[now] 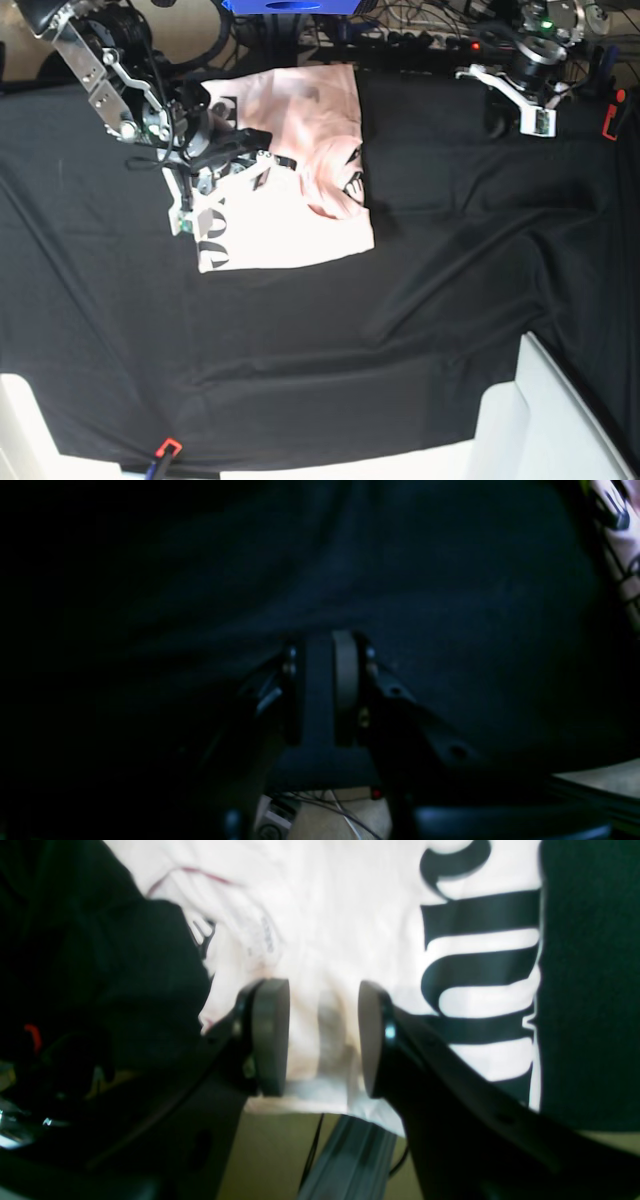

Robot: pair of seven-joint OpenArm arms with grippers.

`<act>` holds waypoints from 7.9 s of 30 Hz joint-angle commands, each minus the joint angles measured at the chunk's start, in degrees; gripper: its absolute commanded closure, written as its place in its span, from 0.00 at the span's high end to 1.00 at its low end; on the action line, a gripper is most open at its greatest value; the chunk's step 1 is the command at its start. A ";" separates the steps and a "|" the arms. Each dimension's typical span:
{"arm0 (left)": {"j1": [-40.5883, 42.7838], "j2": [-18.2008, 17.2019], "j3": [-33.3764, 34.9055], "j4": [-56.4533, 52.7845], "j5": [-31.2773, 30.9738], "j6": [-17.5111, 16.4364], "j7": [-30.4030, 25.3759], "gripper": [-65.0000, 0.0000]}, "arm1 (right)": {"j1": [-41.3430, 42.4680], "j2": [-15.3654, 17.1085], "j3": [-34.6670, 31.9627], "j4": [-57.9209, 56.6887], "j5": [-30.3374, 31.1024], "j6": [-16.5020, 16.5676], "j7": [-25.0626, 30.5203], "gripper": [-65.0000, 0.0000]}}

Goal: Fold the T-shirt properly
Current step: 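Lower the left gripper and grasp the folded shirt's corner, then drag the folded shirt with the left gripper toward the cloth's middle, then press and smooth the shirt's folded edge with the left gripper, then open the left gripper and lift it away from the shirt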

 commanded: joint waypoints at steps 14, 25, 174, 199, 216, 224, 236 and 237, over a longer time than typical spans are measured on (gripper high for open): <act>-3.43 -13.75 24.57 0.98 -32.86 0.10 -1.24 1.00 | -2.87 2.62 8.71 1.07 -0.19 0.29 0.49 0.33; -6.77 -11.81 32.65 0.80 -33.04 0.10 -1.24 1.00 | -2.79 2.71 8.71 0.81 -0.28 0.29 0.49 0.33; -71.13 9.72 41.71 -38.76 31.67 11.44 21.71 1.00 | 0.38 2.88 5.02 -6.57 -0.28 0.29 1.02 0.33; -43.08 8.05 31.25 -5.09 31.84 8.45 36.39 0.00 | 0.47 2.88 5.02 -6.66 -0.28 0.29 1.02 0.33; -51.43 7.97 31.16 -22.59 31.40 8.54 30.67 0.00 | 0.29 1.21 4.93 -6.57 -0.19 0.29 0.75 0.33; -59.17 7.70 29.93 -31.55 31.40 8.54 27.60 0.00 | 0.20 1.04 4.85 -6.57 -0.19 0.29 0.67 0.33; -69.54 7.70 19.47 -55.20 31.67 13.11 10.63 0.00 | 0.20 1.04 4.85 -6.57 -0.19 0.29 0.58 0.33; -69.81 7.70 19.20 -55.02 31.40 13.37 10.63 0.00 | 0.20 0.95 4.85 -6.57 -0.19 0.29 0.58 0.33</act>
